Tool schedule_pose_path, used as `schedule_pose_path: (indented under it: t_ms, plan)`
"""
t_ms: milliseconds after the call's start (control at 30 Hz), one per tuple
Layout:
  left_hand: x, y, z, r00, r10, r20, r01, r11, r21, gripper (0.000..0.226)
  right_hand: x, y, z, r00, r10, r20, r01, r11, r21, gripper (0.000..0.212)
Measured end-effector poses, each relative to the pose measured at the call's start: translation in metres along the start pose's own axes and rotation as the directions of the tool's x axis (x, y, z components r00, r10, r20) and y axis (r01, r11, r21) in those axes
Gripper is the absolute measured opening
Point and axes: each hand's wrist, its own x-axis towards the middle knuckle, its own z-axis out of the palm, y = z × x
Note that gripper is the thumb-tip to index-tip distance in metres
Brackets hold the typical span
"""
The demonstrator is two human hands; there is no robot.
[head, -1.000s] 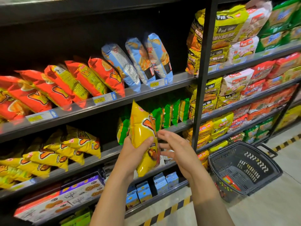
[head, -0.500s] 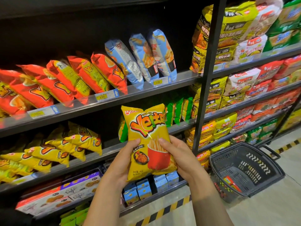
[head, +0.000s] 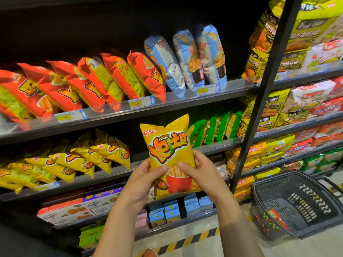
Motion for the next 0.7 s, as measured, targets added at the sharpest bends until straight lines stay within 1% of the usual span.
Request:
schedule_pose_path:
  t_ms: [100, 167, 233, 300, 367, 433, 567, 700]
  plan:
    - [0.014, -0.01, -0.027, 0.996, -0.033, -0.085, 0.033, 0.999, 0.003, 0.062, 0.021, 0.015, 0.013, 0.996, 0.067, 0.051, -0.066, 0.997, -0.034, 0.059]
    - [0.028, -0.016, -0.044, 0.98, -0.052, -0.192, 0.054, 0.998, 0.009, 0.073, 0.036, 0.026, 0.021, 0.993, 0.106, 0.05, -0.102, 0.991, -0.081, 0.072]
    - [0.043, -0.021, -0.058, 0.948, -0.044, -0.314, 0.057, 0.998, 0.032, 0.07, 0.052, 0.032, 0.029, 0.991, 0.134, 0.03, -0.129, 0.982, -0.136, 0.078]
    - [0.056, -0.022, -0.068, 0.906, -0.038, -0.421, 0.06, 0.997, 0.04, 0.066, 0.068, 0.037, 0.036, 0.989, 0.146, 0.002, -0.144, 0.978, -0.151, 0.074]
    - [0.073, -0.025, -0.078, 0.87, -0.03, -0.492, 0.041, 0.999, 0.013, 0.062, 0.084, 0.042, 0.043, 0.991, 0.126, -0.037, -0.13, 0.978, -0.162, 0.071]
    - [0.091, -0.026, -0.086, 0.828, -0.027, -0.561, 0.016, 1.0, -0.024, 0.064, 0.102, 0.046, 0.051, 0.991, 0.106, -0.079, -0.119, 0.976, -0.184, 0.072]
    - [0.132, -0.03, -0.097, 0.758, 0.0, -0.653, -0.026, 0.999, -0.031, 0.075, 0.141, 0.055, 0.062, 0.977, 0.081, -0.196, -0.119, 0.974, -0.193, 0.083]
    - [0.172, -0.028, -0.097, 0.714, -0.004, -0.7, -0.031, 0.999, -0.037, 0.093, 0.179, 0.061, 0.07, 0.956, 0.034, -0.291, -0.122, 0.95, -0.287, 0.093]
